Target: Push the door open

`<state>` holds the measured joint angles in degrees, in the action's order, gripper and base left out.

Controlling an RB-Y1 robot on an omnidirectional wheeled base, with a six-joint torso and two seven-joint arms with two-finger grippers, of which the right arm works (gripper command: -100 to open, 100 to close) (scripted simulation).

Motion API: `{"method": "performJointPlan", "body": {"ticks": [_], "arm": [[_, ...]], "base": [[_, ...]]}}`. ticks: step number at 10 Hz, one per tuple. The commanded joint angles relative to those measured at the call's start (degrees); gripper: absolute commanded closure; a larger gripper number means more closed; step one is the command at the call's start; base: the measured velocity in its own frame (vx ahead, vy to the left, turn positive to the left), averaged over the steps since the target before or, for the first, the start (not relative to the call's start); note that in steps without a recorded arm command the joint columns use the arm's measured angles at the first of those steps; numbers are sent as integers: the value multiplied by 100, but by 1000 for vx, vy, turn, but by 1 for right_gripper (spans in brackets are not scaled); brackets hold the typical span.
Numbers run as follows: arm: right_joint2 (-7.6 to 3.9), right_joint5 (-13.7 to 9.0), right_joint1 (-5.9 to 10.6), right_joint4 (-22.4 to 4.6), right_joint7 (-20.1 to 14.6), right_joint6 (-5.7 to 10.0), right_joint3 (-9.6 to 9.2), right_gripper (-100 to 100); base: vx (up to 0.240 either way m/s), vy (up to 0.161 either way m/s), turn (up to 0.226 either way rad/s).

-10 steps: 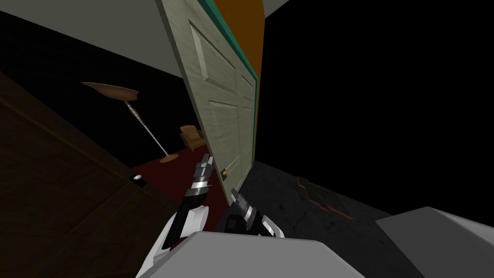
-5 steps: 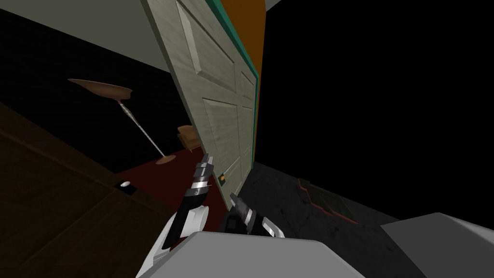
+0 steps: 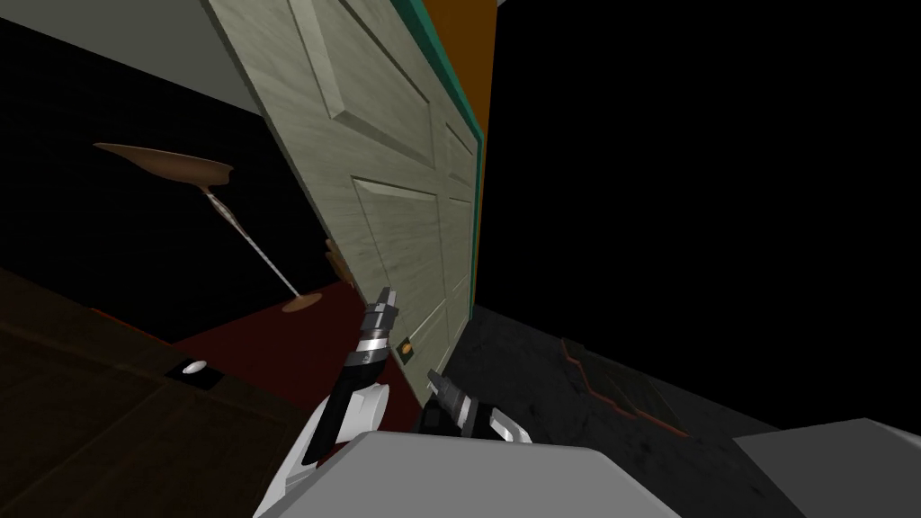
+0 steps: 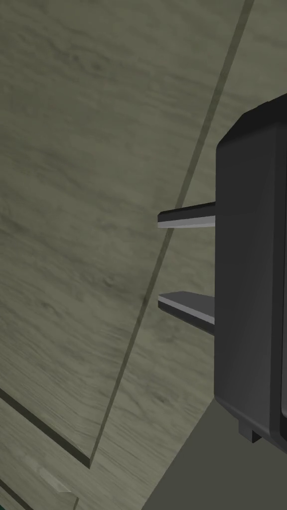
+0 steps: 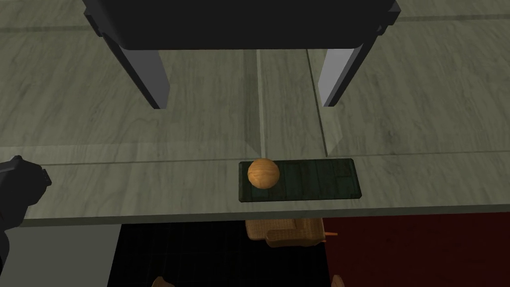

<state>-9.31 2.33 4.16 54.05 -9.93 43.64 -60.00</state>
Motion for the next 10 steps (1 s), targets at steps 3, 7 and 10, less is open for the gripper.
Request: {"method": "performJointPlan", "body": {"ticks": [3, 7, 10], "arm": [[14, -3, -4, -71, 12, 47, 21, -100], [56, -12, -21, -250, 47, 186, 107, -100], [83, -17, -32, -362, 69, 274, 162, -100]], "base": [[68, 90, 18], [104, 194, 37], [134, 181, 37]]}}
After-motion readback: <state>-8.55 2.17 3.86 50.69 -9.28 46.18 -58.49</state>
